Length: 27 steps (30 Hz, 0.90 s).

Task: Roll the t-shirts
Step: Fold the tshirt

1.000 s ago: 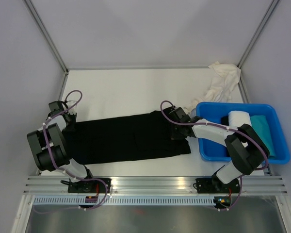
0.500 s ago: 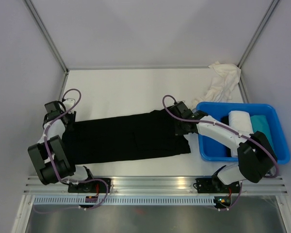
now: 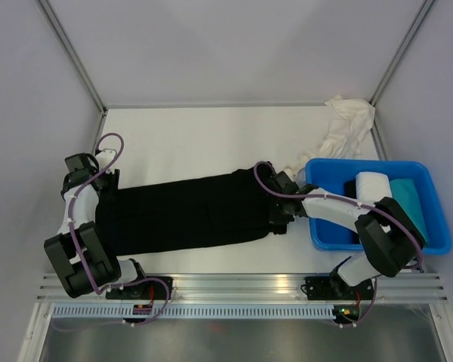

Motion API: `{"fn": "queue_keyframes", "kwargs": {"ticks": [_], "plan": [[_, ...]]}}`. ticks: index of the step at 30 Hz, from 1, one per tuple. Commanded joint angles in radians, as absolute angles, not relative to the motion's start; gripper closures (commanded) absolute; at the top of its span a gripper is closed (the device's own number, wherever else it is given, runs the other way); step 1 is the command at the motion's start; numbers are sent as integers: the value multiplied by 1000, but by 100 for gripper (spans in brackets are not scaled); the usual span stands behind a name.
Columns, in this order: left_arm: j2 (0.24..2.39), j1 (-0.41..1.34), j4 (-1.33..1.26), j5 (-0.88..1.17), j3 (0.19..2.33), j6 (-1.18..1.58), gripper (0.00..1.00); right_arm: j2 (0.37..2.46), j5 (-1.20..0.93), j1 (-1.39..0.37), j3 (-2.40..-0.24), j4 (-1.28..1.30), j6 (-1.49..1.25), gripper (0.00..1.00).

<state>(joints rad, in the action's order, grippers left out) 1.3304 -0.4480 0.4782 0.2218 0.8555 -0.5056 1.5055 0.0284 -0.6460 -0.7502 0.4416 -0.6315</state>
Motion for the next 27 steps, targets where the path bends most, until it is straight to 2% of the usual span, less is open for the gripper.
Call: {"fn": "queue_keyframes", "kwargs": {"ticks": [1,3,6,13,16,17,22,25,27], "plan": [[1296,-454,509,261,891,-491,52,1694,46,-560,-803,339,-583,100],[1295,-453,512,262,891,-491,52,1761,84,-520,-900,356,-546,100],[1295,-454,515,262,894,-489,51,1919,115,-453,-1159,411,-499,100],[1289,-454,526,247,903,-495,51,2329,156,-405,-1986,684,-414,99],[1286,-453,540,258,910,-497,51,2375,141,-385,-2165,768,-402,100],[1285,-454,540,256,910,-500,51,2356,129,-387,-2160,765,-399,100],[1302,-453,540,259,902,-508,51,2183,54,-387,-1869,588,-462,73],[1318,-454,538,255,902,-512,51,2186,32,-377,-1781,534,-529,57],[1322,-453,537,239,899,-517,51,2204,23,-367,-1753,500,-570,53]]}}
